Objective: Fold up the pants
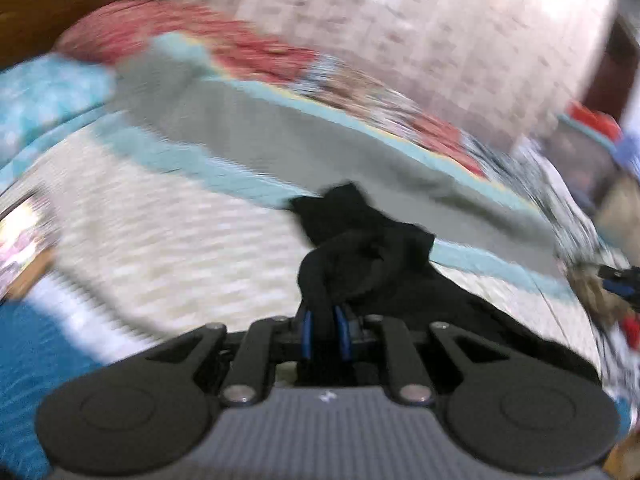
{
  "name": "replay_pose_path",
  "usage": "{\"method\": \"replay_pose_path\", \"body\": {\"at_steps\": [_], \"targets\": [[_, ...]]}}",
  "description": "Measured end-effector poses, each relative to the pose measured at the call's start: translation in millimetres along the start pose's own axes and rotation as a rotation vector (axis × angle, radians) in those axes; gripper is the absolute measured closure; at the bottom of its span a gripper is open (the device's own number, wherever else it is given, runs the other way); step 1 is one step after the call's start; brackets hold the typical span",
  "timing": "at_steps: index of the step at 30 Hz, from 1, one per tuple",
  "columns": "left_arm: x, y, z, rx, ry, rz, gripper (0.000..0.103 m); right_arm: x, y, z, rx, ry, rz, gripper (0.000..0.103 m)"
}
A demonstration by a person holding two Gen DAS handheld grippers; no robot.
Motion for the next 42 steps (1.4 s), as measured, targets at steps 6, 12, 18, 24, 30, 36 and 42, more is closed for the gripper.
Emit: {"method": "replay_pose_path", "body": {"at_steps": [6, 12, 18, 24, 30, 36, 42], "targets": [[-21, 54, -14, -0.114, 0.049, -0.028, 0.091, -170, -11, 115, -0.17, -0.309, -0.21, 0.062], [-5, 73, -5, -0.178, 0.1, 0.015, 0.091, -275, 44, 246, -0.389, -0.247, -0.4, 0.043], [-3, 75, -10, -0.167, 0.099, 0.019, 0.091, -286, 95, 316, -0.562, -0.151, -0.441, 0.098], [-11, 51, -12, -0.106, 0.055, 0.013, 0.091, -233, -32, 238, -0.269, -0.282, -0.094, 0.098], [-24, 11, -14, -0.025, 0.046, -0.031, 0.091, -100, -154, 122, 0.054, -0.167, 0.202, 0.098], [-2, -17, -18, 0.059, 0.046, 0.021, 0.091, 28, -144, -8, 0.174, 0.086, 0.311, 0.098], [22, -9, -20, 0.056, 0.017, 0.105, 0.091, 144, -39, -93, 0.089, 0.313, 0.521, 0.098]]}}
Point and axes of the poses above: each gripper's, at about its wrist camera, not at the fingertips, and z roughly the way its jaws point, x to its right, y to its underside, the point moved 7 cm from there along z, roughly the way its jaws point, and after that the axes turned 1 degree about -z, right-handed, at the moved point
